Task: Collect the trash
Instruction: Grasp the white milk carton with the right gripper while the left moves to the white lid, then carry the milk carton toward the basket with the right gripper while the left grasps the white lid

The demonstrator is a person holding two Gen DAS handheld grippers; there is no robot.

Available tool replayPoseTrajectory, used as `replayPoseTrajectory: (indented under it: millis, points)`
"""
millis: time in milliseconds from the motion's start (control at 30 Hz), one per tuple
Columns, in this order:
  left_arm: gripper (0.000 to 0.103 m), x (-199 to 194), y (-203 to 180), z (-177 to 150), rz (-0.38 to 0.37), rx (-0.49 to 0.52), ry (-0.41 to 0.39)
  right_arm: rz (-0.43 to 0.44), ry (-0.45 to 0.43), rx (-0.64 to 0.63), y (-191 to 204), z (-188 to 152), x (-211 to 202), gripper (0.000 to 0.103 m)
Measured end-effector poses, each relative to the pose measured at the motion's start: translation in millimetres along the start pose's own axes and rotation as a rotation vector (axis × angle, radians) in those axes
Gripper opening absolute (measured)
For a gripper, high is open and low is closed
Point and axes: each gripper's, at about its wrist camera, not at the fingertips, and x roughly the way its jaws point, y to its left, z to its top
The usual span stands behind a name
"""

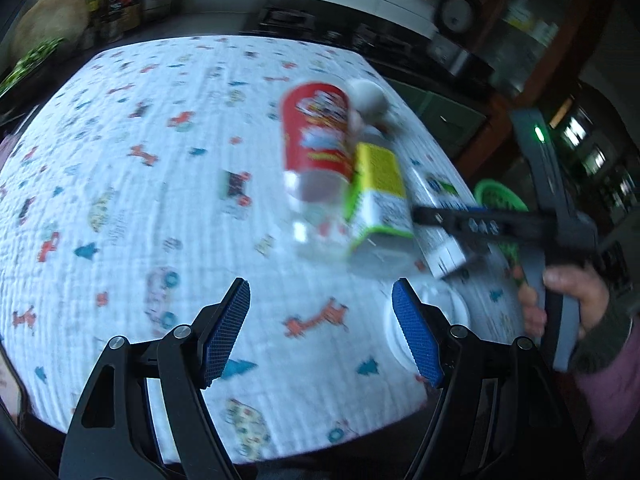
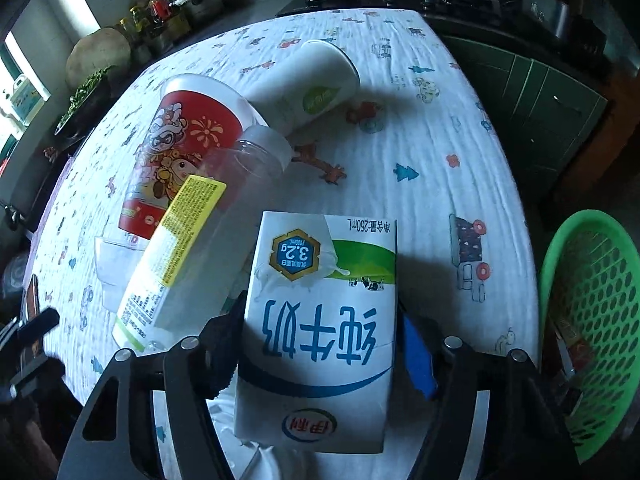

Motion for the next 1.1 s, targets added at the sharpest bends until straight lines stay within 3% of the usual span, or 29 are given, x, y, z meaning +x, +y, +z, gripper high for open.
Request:
replayPoseTrajectory:
  millis: [167, 433, 667, 800, 1100]
  points:
    - [0.072, 12.9, -29.1, -14.6, -0.073, 0.082, 0.047, 0.006, -0.021, 0.007, -8.5, -5.6, -12.1, 0.063]
    - [0.072, 32.8, -68.8, -22.5, -0.117, 0.184, 0.096, 0.01, -0.075, 0.045, -27.6, -20.1, -42.7, 0.063]
    - [0.075, 45.1, -92.6, -27.7, -0.088, 0.264, 0.106, 0.004, -0.112, 0.082, -45.3, -33.5, -64.4, 0.063]
    - [0.088, 47.8, -101.2, -31.7, -0.064, 0.297, 0.101, 0.002, -0.119, 0.096, -54.6, -40.2, -71.2, 0.063]
    - [0.086, 60.9, -108.3, -36.3, 0.005, 0.34, 0.098, -0.007, -0.138, 0.126, -74.2, -50.3, -82.2, 0.063]
